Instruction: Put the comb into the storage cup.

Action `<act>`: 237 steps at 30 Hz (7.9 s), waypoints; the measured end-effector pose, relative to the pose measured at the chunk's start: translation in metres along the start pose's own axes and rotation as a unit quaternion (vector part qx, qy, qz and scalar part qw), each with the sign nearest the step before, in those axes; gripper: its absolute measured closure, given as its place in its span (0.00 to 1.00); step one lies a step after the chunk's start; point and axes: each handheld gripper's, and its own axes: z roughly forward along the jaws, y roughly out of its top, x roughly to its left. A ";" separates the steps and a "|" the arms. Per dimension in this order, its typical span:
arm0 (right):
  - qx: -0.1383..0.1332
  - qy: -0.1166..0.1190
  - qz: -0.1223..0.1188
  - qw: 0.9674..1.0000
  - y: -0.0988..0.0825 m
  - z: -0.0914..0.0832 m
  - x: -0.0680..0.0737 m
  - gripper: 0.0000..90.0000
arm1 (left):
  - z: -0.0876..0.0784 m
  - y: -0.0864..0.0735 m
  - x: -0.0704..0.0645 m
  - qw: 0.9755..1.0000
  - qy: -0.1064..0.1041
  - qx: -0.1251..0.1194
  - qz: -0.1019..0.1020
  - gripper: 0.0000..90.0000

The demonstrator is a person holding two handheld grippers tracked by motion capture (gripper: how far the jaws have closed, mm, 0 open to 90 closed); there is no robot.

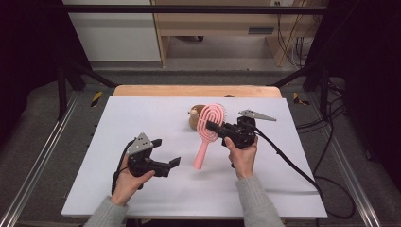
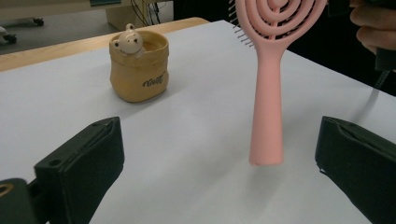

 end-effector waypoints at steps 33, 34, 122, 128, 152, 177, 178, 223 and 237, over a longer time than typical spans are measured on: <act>-0.011 -0.028 -0.035 0.999 0.018 0.002 0.001 0.71 | -0.036 -0.049 0.045 0.999 0.040 0.002 -0.024 0.02; -0.011 -0.029 -0.034 0.999 0.019 0.002 0.001 0.71 | -0.037 -0.050 0.045 0.999 0.040 0.002 -0.024 0.02; -0.057 -0.129 -0.072 0.987 0.095 0.044 -0.008 0.71 | -0.053 -0.074 0.066 0.998 0.063 0.017 -0.017 0.02; -0.061 -0.136 -0.072 0.986 0.100 0.047 -0.010 0.71 | -0.053 -0.075 0.065 0.998 0.063 0.017 -0.017 0.02; -0.076 -0.162 -0.069 0.981 0.113 0.062 -0.020 0.71 | -0.052 -0.075 0.066 0.998 0.062 0.020 -0.014 0.02; -0.081 -0.179 -0.060 0.979 0.116 0.083 -0.036 0.71 | -0.051 -0.077 0.067 0.998 0.061 0.023 -0.015 0.02; -0.080 -0.179 -0.060 0.979 0.116 0.084 -0.037 0.71 | -0.051 -0.077 0.067 0.998 0.061 0.022 -0.015 0.02; -0.061 -0.196 -0.051 0.977 0.085 0.114 -0.051 0.71 | -0.050 -0.078 0.066 0.998 0.060 0.026 -0.014 0.02; -0.055 -0.195 -0.035 0.979 0.074 0.116 -0.059 0.71 | -0.049 -0.078 0.066 0.998 0.060 0.028 -0.014 0.02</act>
